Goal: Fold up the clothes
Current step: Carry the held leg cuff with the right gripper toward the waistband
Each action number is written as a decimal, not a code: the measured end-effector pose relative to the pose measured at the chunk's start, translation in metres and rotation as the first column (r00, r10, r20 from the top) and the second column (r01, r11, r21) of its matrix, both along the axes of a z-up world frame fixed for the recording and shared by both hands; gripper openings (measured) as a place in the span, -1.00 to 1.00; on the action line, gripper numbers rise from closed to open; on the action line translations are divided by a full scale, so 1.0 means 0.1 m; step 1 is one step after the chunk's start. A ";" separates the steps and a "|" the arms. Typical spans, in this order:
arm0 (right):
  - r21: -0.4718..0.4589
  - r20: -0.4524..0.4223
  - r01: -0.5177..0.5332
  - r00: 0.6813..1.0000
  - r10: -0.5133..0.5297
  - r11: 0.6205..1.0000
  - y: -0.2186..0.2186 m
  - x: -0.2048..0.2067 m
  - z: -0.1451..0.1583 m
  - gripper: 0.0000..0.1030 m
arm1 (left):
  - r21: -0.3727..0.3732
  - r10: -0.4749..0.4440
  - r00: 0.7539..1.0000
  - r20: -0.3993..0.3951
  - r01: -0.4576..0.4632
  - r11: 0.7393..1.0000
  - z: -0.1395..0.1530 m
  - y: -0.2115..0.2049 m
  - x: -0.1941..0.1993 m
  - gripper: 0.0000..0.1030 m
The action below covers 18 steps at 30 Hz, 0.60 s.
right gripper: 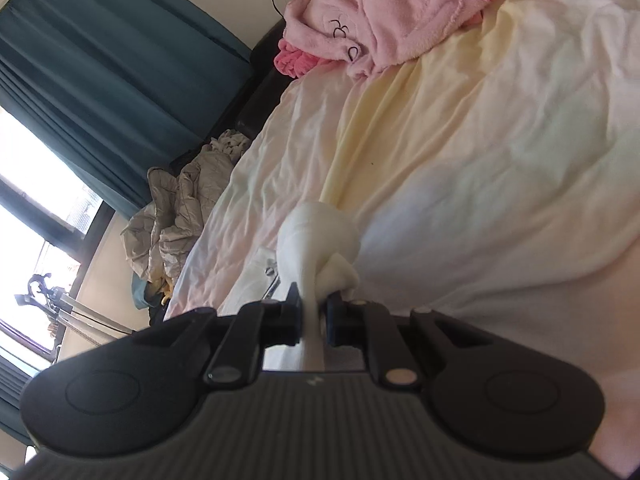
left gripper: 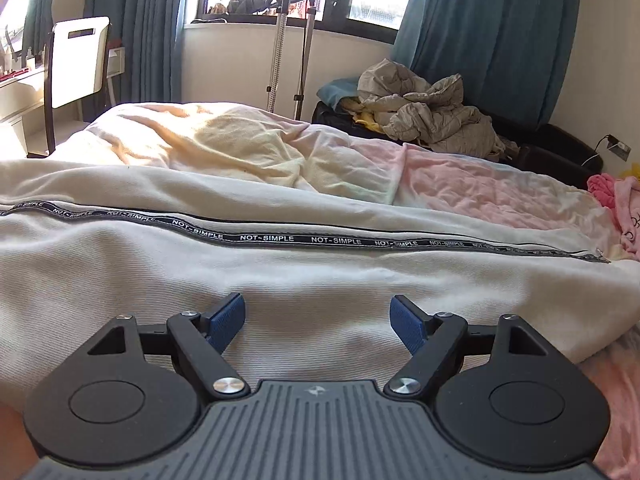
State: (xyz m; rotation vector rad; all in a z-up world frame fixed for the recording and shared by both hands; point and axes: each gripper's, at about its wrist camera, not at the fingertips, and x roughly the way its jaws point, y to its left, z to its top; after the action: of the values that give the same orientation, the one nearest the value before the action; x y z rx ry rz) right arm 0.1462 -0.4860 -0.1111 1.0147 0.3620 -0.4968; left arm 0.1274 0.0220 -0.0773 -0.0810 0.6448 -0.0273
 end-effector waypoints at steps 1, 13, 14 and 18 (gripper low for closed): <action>-0.003 0.001 -0.008 1.000 0.008 1.000 0.00 0.00 -0.01 -0.77 | 0.030 0.002 1.000 -0.012 -0.001 1.000 -0.05 -0.02 0.00 0.60; -0.117 0.023 -0.094 0.995 0.098 0.989 0.04 0.05 0.08 -0.76 | 0.172 0.008 1.000 -0.020 -0.004 0.985 -0.03 -0.15 -0.19 0.67; -0.146 0.024 -0.104 0.994 0.109 0.984 0.07 0.05 0.12 -0.76 | 0.165 0.014 1.000 -0.016 -0.011 0.986 0.03 -0.11 -0.25 0.67; -0.280 0.037 -0.133 0.988 0.149 0.951 0.23 0.09 0.32 -0.76 | 0.131 0.051 0.999 0.018 -0.053 0.990 0.28 0.03 -0.47 0.67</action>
State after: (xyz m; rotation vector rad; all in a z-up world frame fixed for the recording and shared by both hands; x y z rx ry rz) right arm 0.1547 -0.4635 -0.0787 0.7237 0.3015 -0.3759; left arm 0.0807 0.0250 -0.0495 0.0298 0.6283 0.0648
